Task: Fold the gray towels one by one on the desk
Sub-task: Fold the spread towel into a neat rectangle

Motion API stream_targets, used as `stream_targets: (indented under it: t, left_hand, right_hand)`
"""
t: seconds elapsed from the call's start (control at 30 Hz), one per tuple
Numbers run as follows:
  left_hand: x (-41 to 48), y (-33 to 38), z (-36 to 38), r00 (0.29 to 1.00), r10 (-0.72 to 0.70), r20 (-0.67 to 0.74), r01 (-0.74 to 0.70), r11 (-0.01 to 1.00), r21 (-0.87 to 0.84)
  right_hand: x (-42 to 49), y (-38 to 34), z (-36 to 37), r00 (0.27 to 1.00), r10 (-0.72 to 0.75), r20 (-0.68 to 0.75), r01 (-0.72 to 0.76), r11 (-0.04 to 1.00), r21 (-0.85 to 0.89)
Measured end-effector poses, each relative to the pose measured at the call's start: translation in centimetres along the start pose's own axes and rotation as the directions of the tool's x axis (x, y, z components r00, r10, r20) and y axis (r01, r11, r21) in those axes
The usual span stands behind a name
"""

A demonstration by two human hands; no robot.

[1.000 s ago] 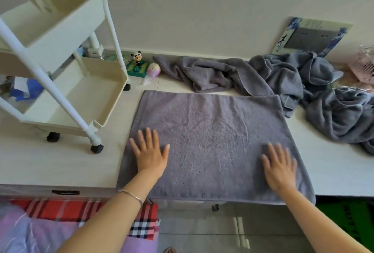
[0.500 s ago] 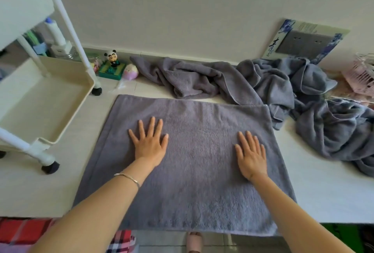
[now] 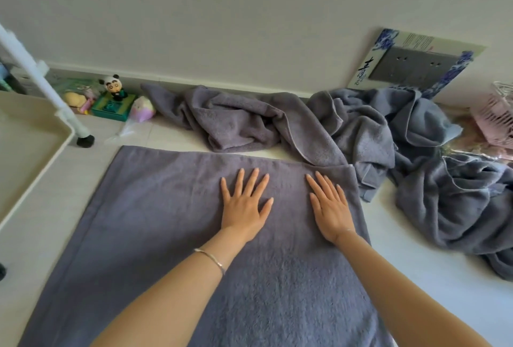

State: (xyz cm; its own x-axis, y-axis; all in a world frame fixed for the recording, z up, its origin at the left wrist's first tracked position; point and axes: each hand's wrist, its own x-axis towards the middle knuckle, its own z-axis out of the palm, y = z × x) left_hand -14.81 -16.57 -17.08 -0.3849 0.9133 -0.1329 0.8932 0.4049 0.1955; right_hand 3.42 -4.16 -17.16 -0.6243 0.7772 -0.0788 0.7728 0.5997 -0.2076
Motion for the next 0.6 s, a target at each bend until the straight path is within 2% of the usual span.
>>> stream_targets:
  t: [0.17, 0.27, 0.33, 0.43, 0.53, 0.6]
  left_hand:
    - [0.5, 0.4, 0.4, 1.000, -0.014, -0.026, 0.015, 1.000, 0.003]
    - [0.3, 0.8, 0.2, 1.000, -0.011, -0.012, 0.011, 1.000, 0.008]
    - [-1.3, 2.2, 0.2, 0.998, 0.033, -0.047, -0.033, 0.999, 0.000]
    - [-5.6, 5.1, 1.4, 0.986, 0.137, -0.098, -0.146, 0.984, -0.100]
    - [-9.7, 5.1, 2.9, 0.986, 0.162, -0.048, -0.166, 0.981, -0.104]
    - [-11.1, 4.1, 3.4, 0.981, 0.188, -0.051, -0.190, 0.980, -0.054]
  right_hand:
    - [-1.2, 4.4, -1.3, 0.998, 0.066, 0.006, -0.066, 0.998, 0.024]
    - [-3.1, 3.2, -1.2, 0.994, 0.080, -0.072, -0.073, 0.992, 0.098]
    - [-5.2, 1.0, -0.6, 0.992, 0.060, -0.108, -0.045, 0.991, 0.129]
    - [-8.6, -1.2, 0.7, 0.997, 0.003, -0.073, 0.008, 0.989, 0.145]
    - [-13.1, 0.1, 1.5, 0.999, 0.038, -0.034, -0.036, 0.997, 0.074]
    - [-16.9, 2.0, 1.5, 0.991, 0.121, -0.050, -0.117, 0.991, 0.065]
